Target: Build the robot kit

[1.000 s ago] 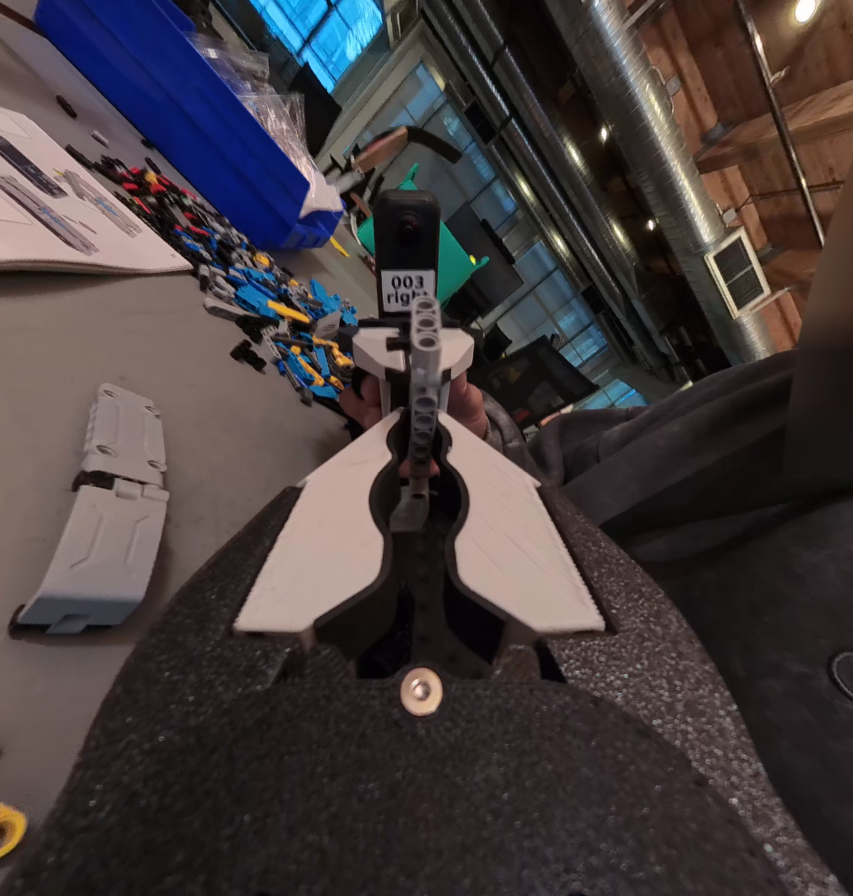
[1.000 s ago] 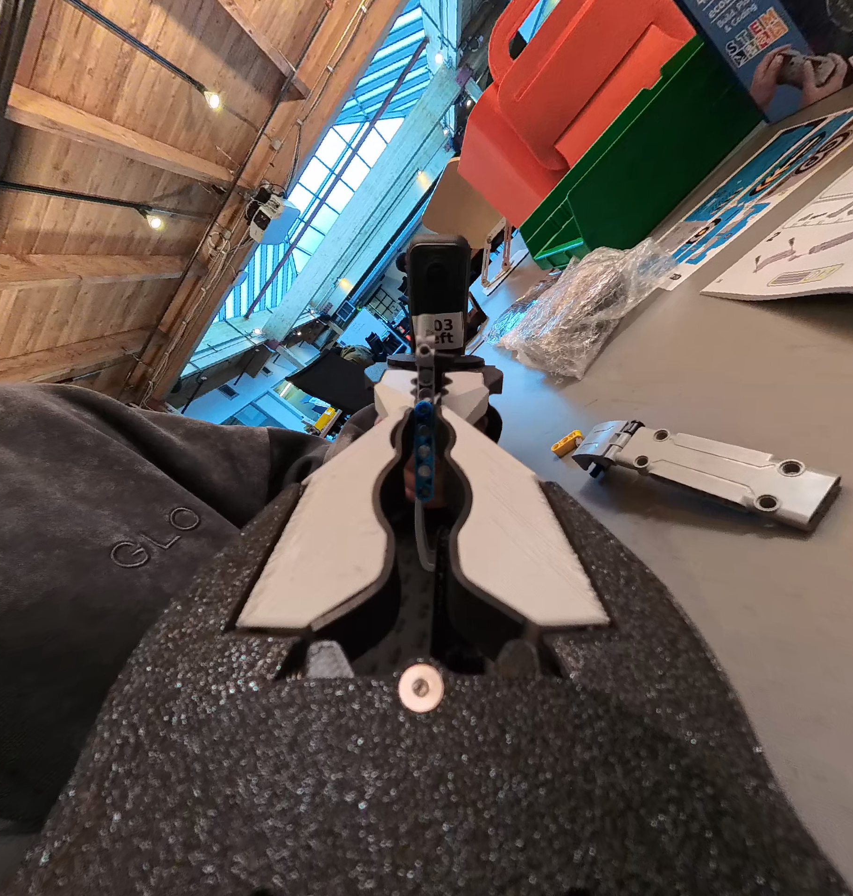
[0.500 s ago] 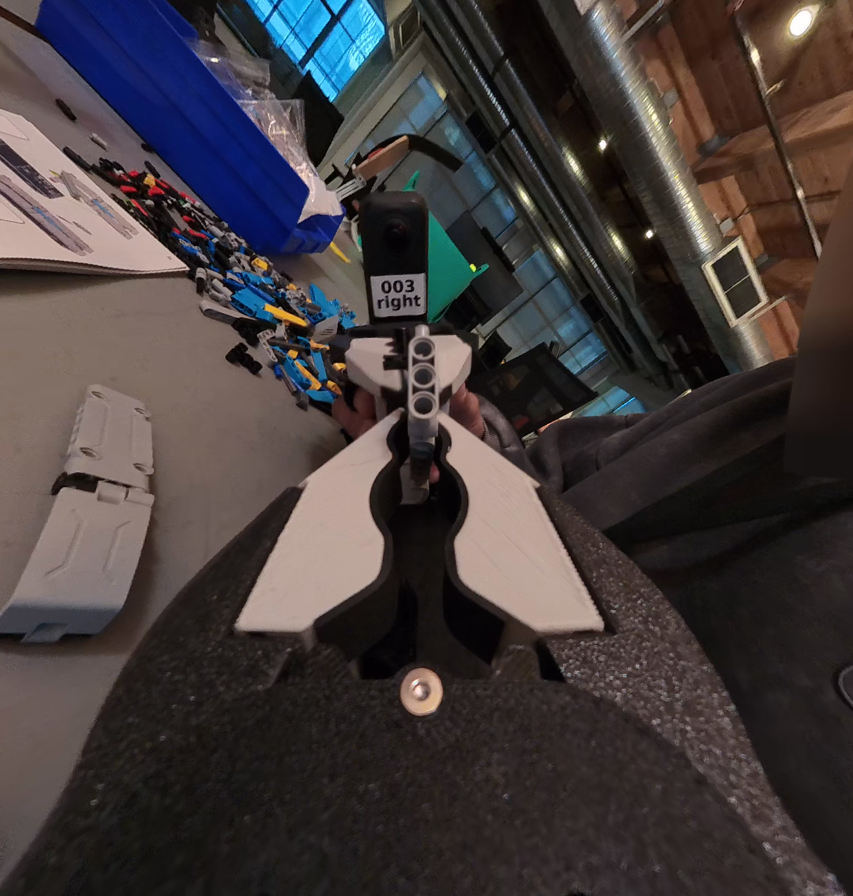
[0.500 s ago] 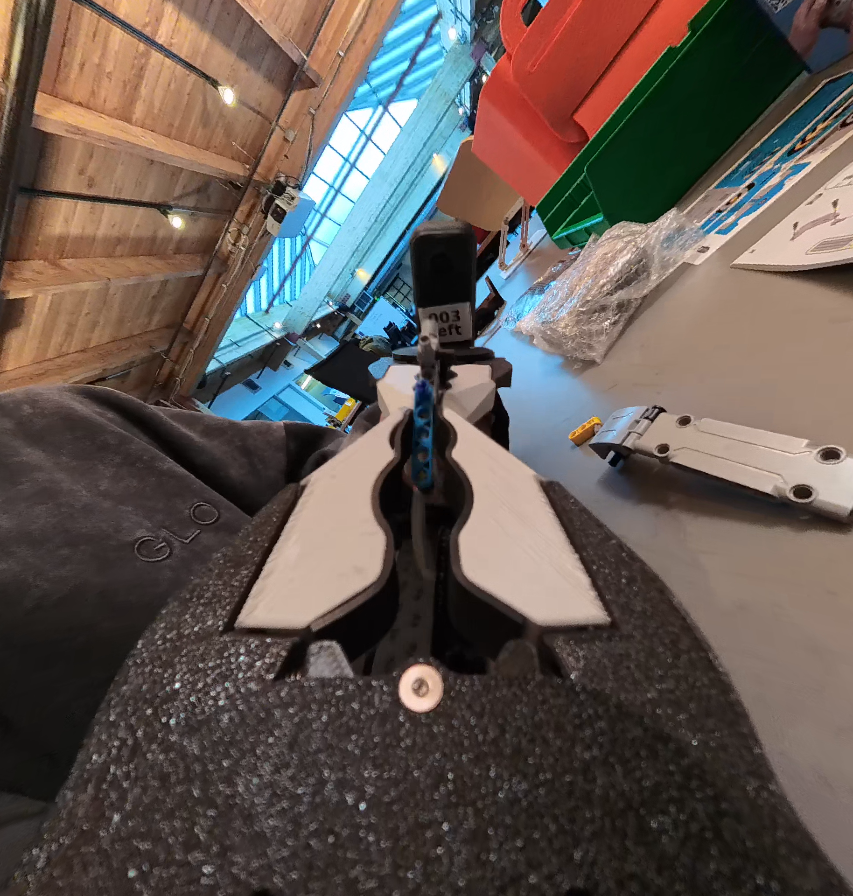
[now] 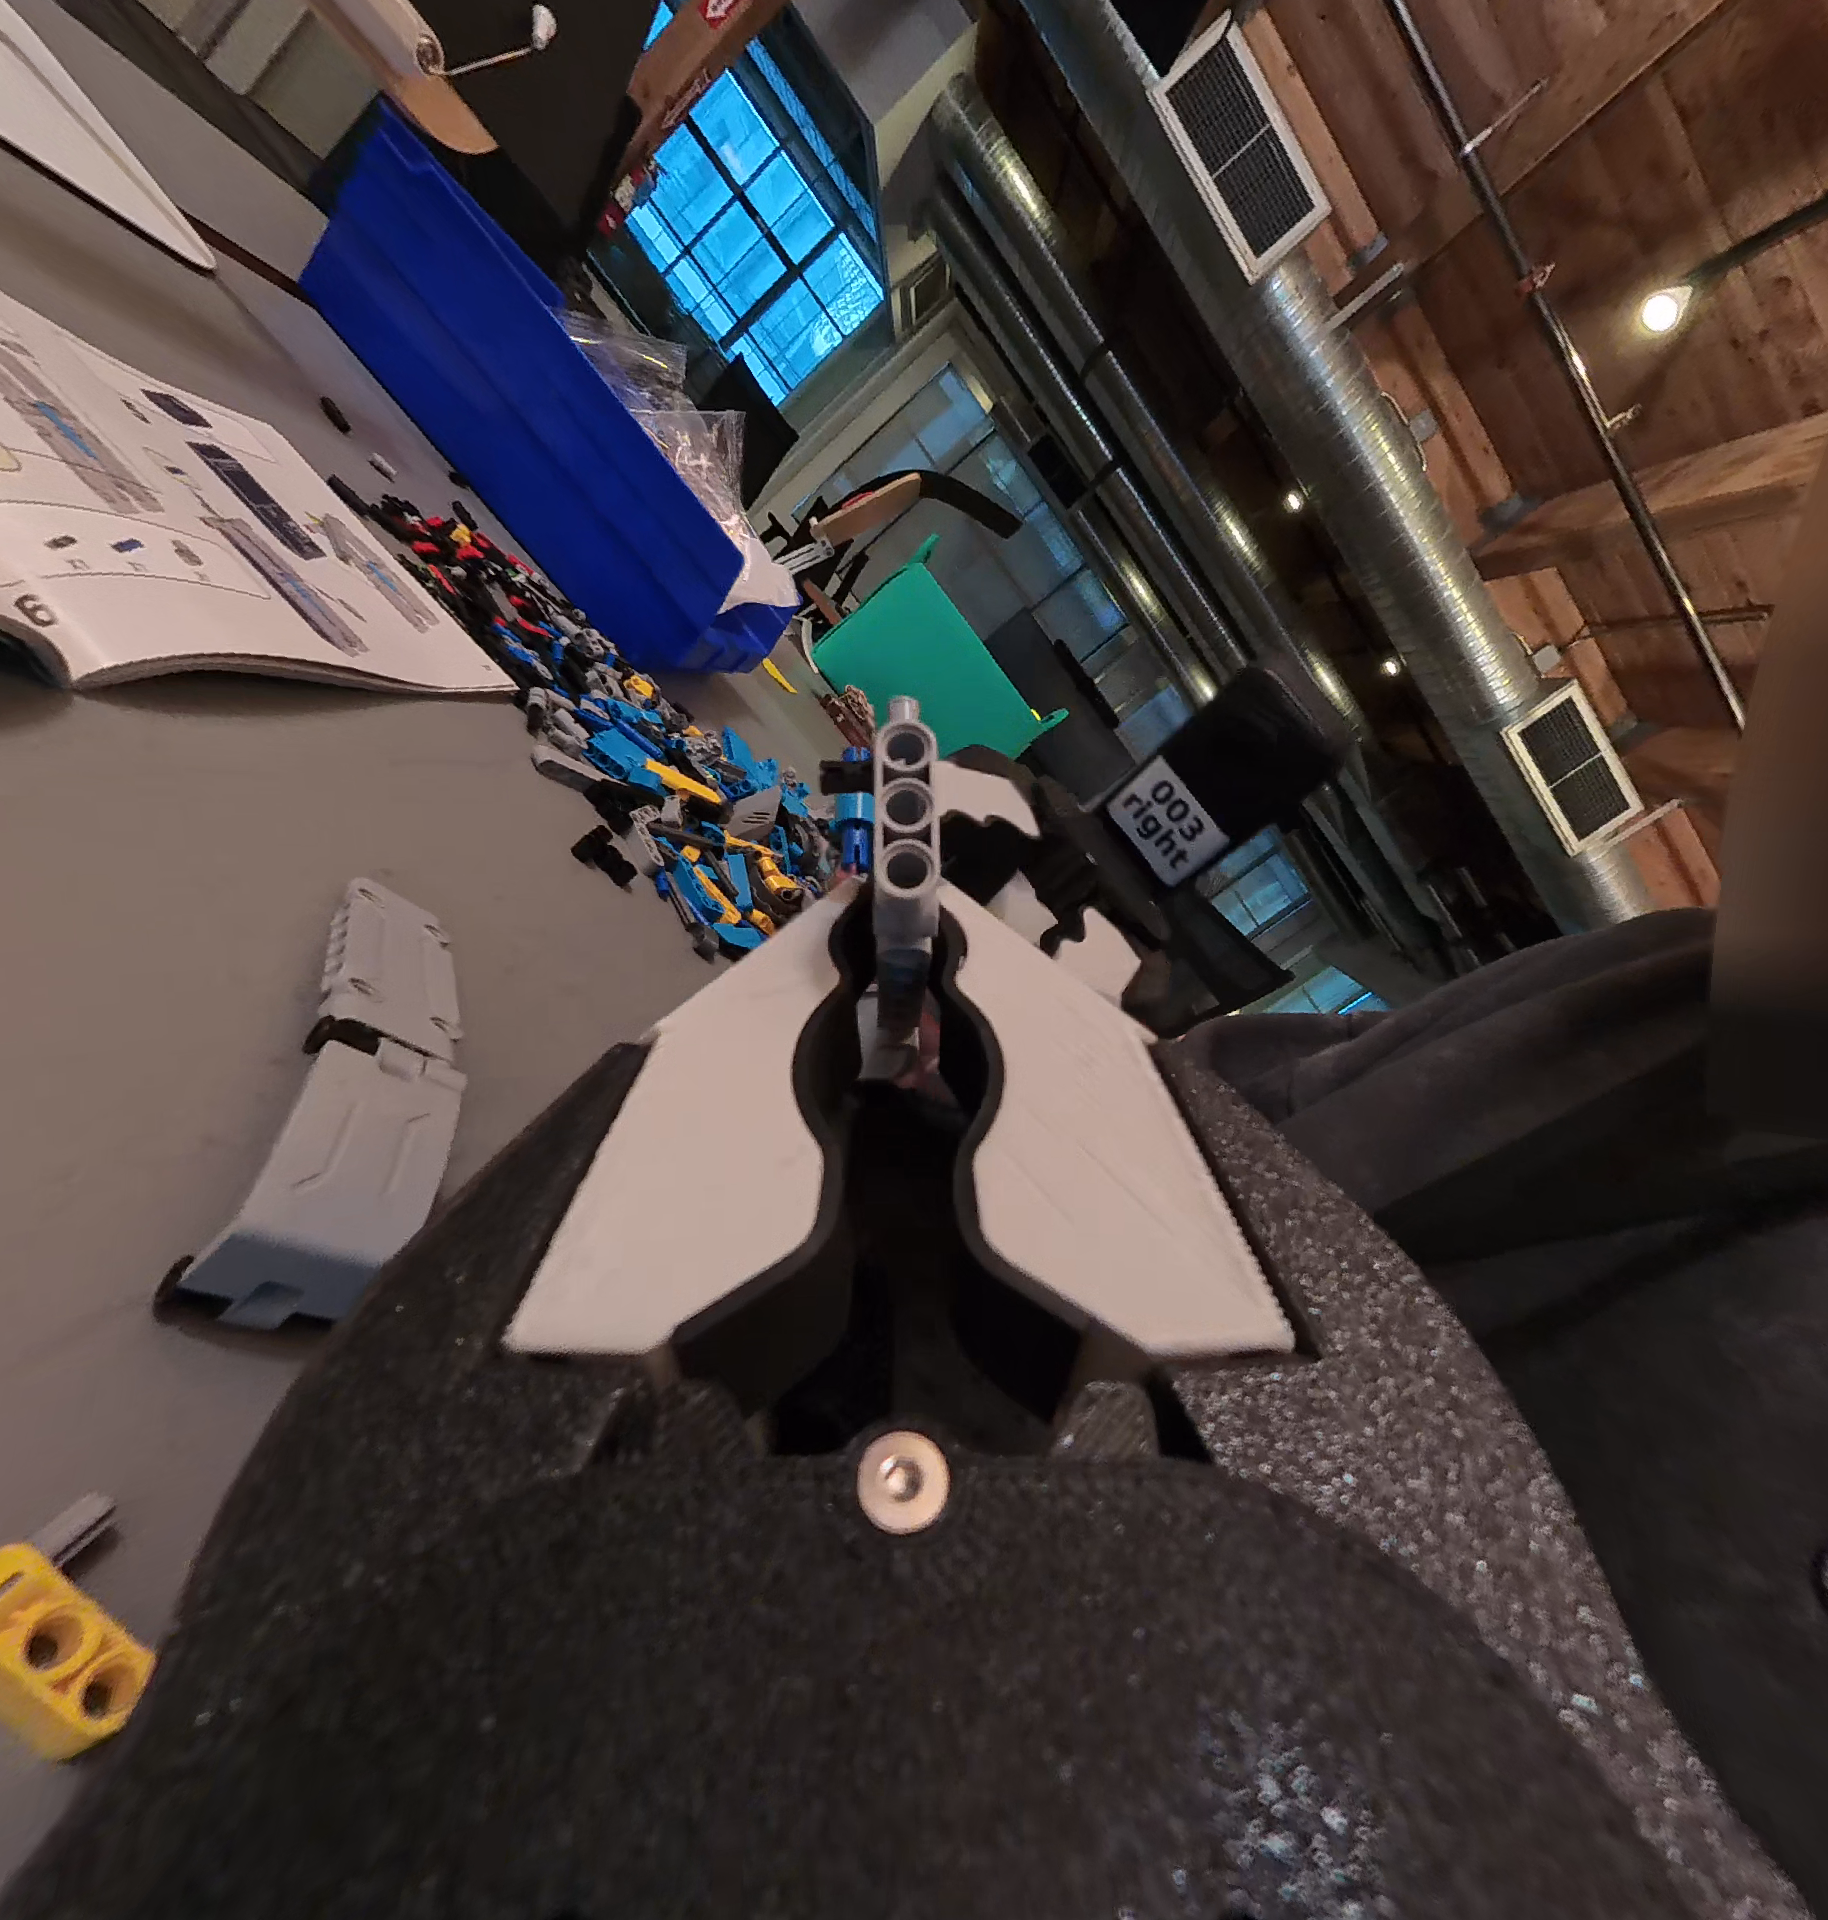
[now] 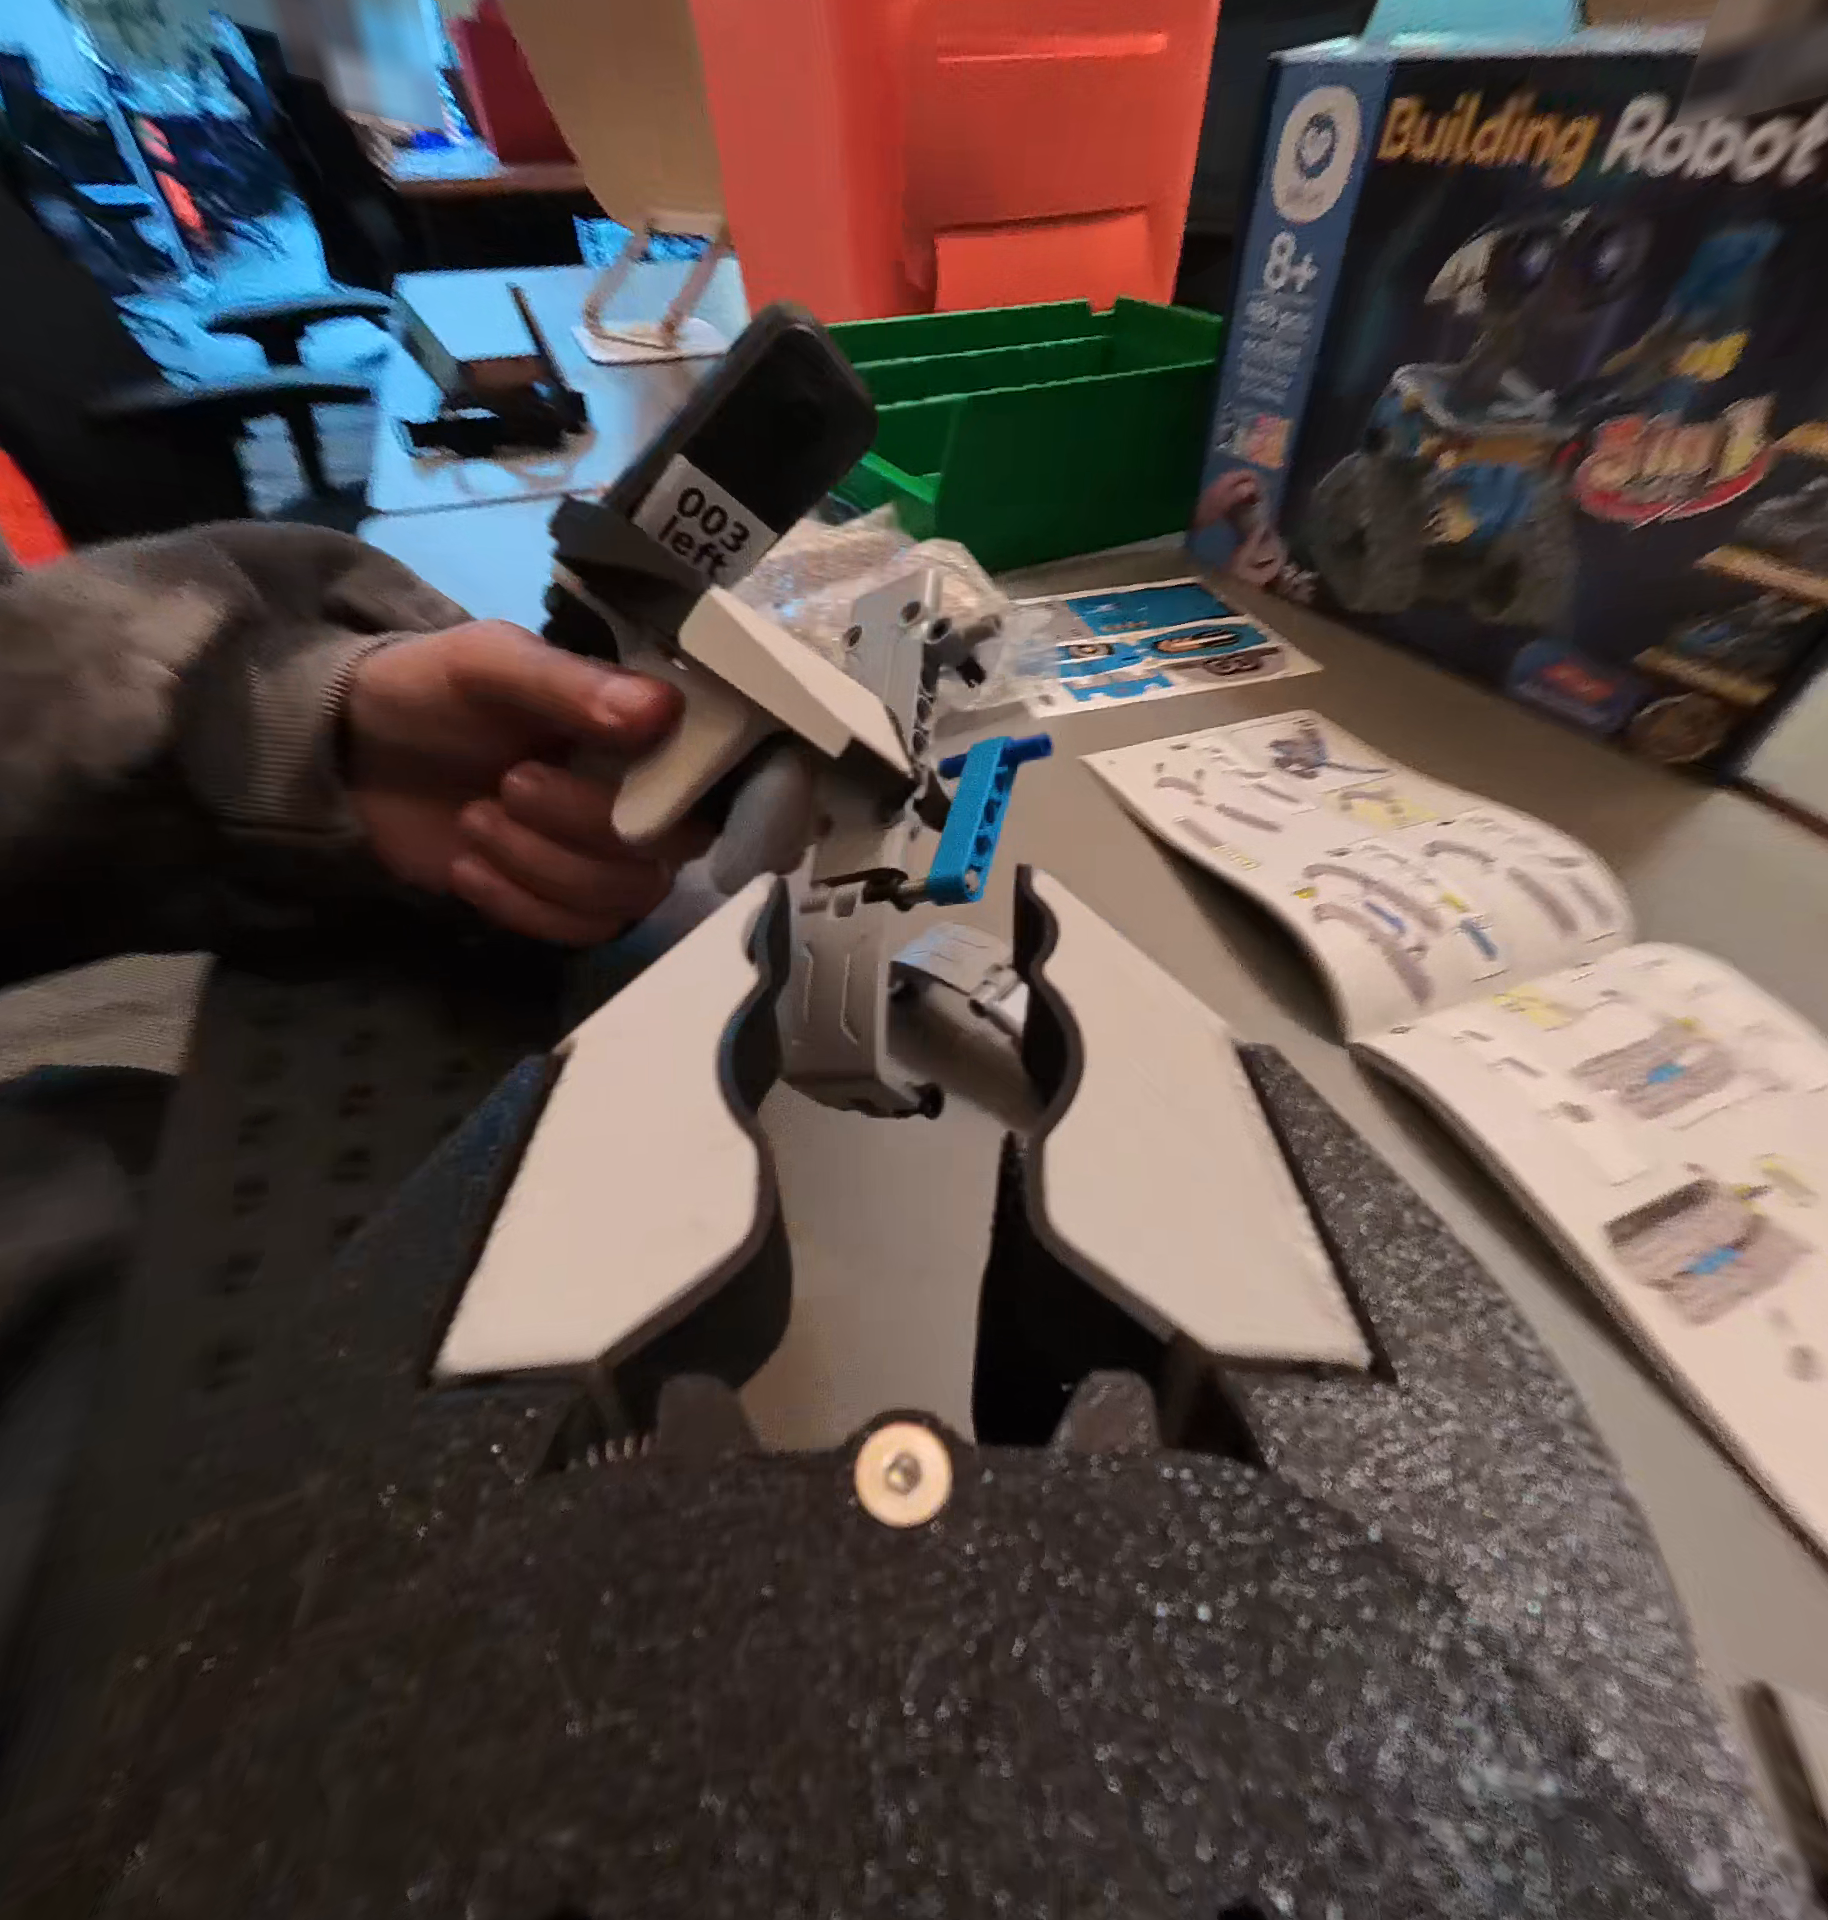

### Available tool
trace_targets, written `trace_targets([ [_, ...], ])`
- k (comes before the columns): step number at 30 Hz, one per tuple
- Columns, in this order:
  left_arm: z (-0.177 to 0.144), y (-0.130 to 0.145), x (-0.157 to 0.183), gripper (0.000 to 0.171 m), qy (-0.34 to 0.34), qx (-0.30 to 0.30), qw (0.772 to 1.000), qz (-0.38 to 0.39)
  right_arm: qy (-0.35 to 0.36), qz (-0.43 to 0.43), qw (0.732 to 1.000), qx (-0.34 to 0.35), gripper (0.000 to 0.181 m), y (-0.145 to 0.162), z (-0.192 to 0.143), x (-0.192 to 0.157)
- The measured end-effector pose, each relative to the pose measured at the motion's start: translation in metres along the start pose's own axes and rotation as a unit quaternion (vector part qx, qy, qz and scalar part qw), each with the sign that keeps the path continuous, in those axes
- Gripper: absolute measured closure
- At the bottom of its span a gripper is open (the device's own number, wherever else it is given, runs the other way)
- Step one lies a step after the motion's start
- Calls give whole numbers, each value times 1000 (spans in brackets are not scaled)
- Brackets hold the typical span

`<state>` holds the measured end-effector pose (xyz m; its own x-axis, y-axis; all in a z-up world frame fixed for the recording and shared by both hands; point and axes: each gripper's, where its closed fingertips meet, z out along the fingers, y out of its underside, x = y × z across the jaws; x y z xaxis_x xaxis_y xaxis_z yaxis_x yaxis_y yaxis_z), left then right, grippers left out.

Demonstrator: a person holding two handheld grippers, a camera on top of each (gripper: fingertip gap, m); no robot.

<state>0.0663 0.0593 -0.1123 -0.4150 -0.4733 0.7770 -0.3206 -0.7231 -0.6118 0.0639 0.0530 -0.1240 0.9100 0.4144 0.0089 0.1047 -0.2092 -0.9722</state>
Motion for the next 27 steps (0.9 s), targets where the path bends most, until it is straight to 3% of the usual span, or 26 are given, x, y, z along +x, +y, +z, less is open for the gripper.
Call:
trace_targets([
  [4,0,-1,-3,165,-4,3,1000,-8,29,-55,998,-2,147,-2,-1,-2],
  [8,0,0,-5,165,-11,2,1000,-6,22,-43,999,-6,146,0,0,-2],
  [12,4,11,6,165,5,-45,998,34,-56,92,994,34,149,-8,-7,-1],
  [16,8,25,16,166,15,-92,992,81,-190,270,942,61,145,-14,-15,-7],
  [18,9,30,18,166,23,-103,991,80,-217,285,931,66,158,-16,-16,-12],
  [21,10,31,17,166,20,-107,991,76,-206,274,937,60,175,-13,-15,-11],
  [27,10,25,12,164,11,-91,994,59,-183,272,942,66,176,-12,-14,-5],
])
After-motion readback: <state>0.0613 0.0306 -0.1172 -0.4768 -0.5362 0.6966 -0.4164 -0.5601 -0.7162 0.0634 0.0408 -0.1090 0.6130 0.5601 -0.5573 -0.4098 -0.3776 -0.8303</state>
